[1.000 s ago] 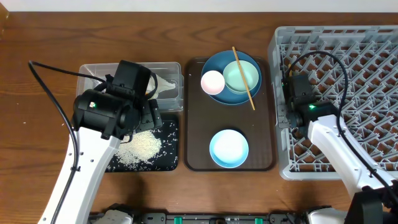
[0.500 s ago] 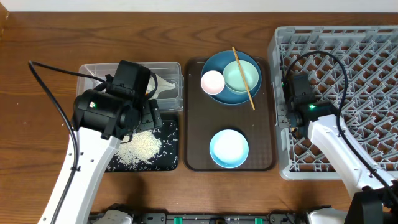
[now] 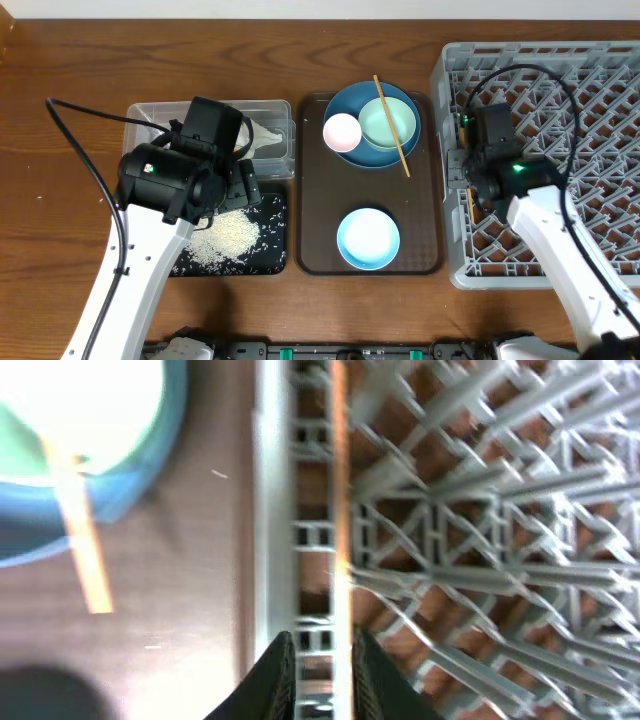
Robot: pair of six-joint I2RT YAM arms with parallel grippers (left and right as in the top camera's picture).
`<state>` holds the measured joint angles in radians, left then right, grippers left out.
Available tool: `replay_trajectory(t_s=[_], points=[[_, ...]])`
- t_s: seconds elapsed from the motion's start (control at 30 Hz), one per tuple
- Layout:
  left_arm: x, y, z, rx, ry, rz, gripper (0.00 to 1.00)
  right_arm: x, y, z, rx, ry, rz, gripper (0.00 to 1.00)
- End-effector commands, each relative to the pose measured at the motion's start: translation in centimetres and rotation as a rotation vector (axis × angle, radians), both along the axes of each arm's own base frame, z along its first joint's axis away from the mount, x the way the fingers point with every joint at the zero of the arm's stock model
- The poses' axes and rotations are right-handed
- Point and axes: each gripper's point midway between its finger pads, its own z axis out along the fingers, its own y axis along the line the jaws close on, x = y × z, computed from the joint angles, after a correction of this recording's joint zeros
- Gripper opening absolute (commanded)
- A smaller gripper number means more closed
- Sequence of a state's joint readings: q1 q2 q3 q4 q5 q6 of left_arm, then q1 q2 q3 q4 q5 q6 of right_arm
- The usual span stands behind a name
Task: Sort waste into correct bins and load items into the dishwasher rack
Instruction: 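Carry the chopstick to the grey rack and insert it upright, then move the right gripper back to the second chopstick in the bowl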
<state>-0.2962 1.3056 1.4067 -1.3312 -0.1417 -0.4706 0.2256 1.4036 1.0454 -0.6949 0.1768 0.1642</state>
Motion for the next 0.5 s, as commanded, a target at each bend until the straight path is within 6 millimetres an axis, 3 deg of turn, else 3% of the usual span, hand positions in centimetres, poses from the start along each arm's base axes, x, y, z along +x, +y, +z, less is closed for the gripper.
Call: replay_trajectory(t_s=[0.0, 0.17, 0.47], points=[[0.0, 0.4, -0.1, 0.02, 0.005, 0.004, 0.95, 0.3, 2.9, 1.4, 0.151, -0.024, 0.09, 0.23], [0.0, 0.4, -0.1, 0.02, 0.005, 0.004, 0.95, 0.8, 4.2, 1.8, 0.212, -0.046, 0.128, 0.33], [0.0, 0.4, -0.1, 0.02, 0.005, 0.004, 0.95, 1.5, 4.4, 2.3, 0.219, -0.08, 0.133, 0.34]])
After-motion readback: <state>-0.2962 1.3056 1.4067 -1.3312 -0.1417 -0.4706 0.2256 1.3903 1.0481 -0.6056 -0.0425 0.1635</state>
